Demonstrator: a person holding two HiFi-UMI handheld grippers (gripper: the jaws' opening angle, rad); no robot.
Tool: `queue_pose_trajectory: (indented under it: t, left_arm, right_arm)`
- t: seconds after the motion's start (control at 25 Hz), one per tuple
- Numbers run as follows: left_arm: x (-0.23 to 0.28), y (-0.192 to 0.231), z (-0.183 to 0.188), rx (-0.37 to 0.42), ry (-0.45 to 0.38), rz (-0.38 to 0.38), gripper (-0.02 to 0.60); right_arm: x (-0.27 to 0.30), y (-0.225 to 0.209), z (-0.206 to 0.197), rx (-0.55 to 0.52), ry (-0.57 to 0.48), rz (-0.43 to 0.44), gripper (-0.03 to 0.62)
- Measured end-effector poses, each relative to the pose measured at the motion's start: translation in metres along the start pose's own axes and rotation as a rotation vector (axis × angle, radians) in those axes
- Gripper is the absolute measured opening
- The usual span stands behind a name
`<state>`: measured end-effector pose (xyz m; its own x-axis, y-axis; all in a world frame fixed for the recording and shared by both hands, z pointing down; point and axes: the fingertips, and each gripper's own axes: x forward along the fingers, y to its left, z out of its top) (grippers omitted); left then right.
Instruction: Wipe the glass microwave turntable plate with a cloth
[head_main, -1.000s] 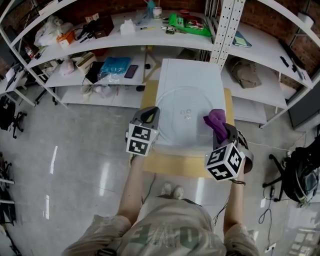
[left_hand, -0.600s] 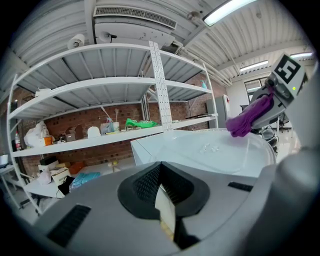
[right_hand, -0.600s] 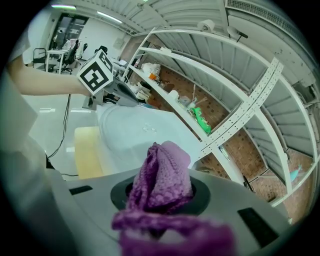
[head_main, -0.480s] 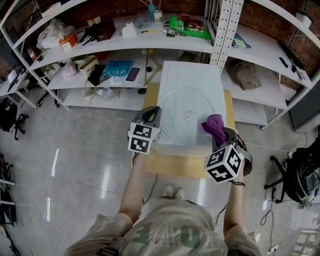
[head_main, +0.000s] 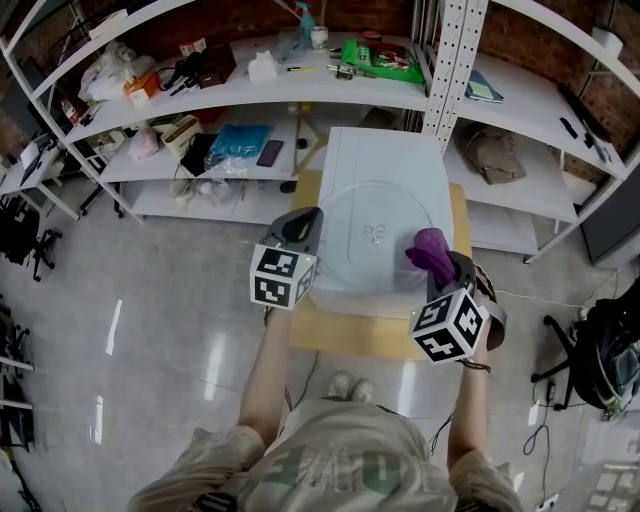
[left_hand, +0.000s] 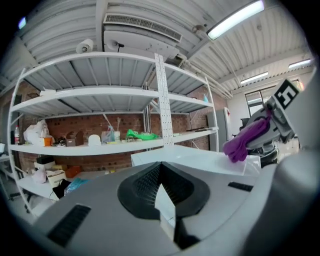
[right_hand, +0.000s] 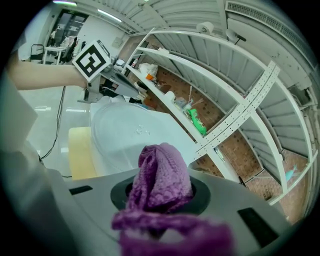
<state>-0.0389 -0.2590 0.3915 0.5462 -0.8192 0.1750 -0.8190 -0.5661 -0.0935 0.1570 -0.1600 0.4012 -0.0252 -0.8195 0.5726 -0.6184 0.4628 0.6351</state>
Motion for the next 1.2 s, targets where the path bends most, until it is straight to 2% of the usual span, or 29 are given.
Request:
queue_pose_trajectory:
  t: [0.12, 0.24, 0.32, 0.4, 0.52, 0.64, 0.76, 0.92, 0.96, 1.04, 1.12, 1.2]
  left_arm:
    - [-0.024, -0.011, 0.042, 0.000, -0.112, 0.008, 0.002]
    - [-0.065, -0.029, 0.081, 0.023, -0.255, 0.031, 0.002]
    - [-0.095, -0.037, 0.101, 0.008, -0.390, 0.035, 0.003]
    - [-0.120, -0.039, 0.111, -0.011, -0.463, 0.041, 0.002]
    - [-0.144, -0.036, 0.111, -0.003, -0.463, 0.077, 0.003]
    - [-0.157, -0.047, 0.104, 0.044, -0.423, 0.078, 0.002]
    - [-0.164, -0.060, 0.095, 0.092, -0.395, 0.071, 0.002]
    - [-0.187, -0.071, 0.088, 0.095, -0.406, 0.054, 0.002]
    - [-0.198, -0.073, 0.088, 0.101, -0.414, 0.053, 0.002]
    - [-0.227, -0.074, 0.084, 0.107, -0.432, 0.061, 0.002]
    - [-0.262, -0.070, 0.080, 0.082, -0.462, 0.081, 0.002]
    - [-0.303, -0.071, 0.077, 0.056, -0.496, 0.105, 0.002]
  right_arm:
    - [-0.010, -0.015, 0.005, 0.076, -0.064, -0.049, 0.049]
    - [-0.037, -0.036, 0.018, 0.244, -0.232, -0.126, 0.049]
    - [-0.059, -0.049, 0.022, 0.374, -0.360, -0.181, 0.049]
    - [-0.079, -0.055, 0.019, 0.474, -0.450, -0.213, 0.049]
    - [-0.101, -0.051, 0.011, 0.550, -0.563, -0.205, 0.048]
    - [-0.121, -0.033, -0.003, 0.569, -0.677, -0.186, 0.049]
    - [-0.129, -0.004, -0.027, 0.497, -0.648, -0.177, 0.048]
    - [-0.146, 0.033, -0.053, 0.282, -0.521, -0.167, 0.049]
    - [-0.155, 0.038, -0.057, 0.275, -0.513, -0.176, 0.048]
    - [-0.177, 0.047, -0.059, 0.331, -0.521, -0.190, 0.048]
    - [-0.203, 0.058, -0.049, 0.407, -0.557, -0.195, 0.048]
    - [-0.234, 0.071, -0.031, 0.412, -0.605, -0.202, 0.049]
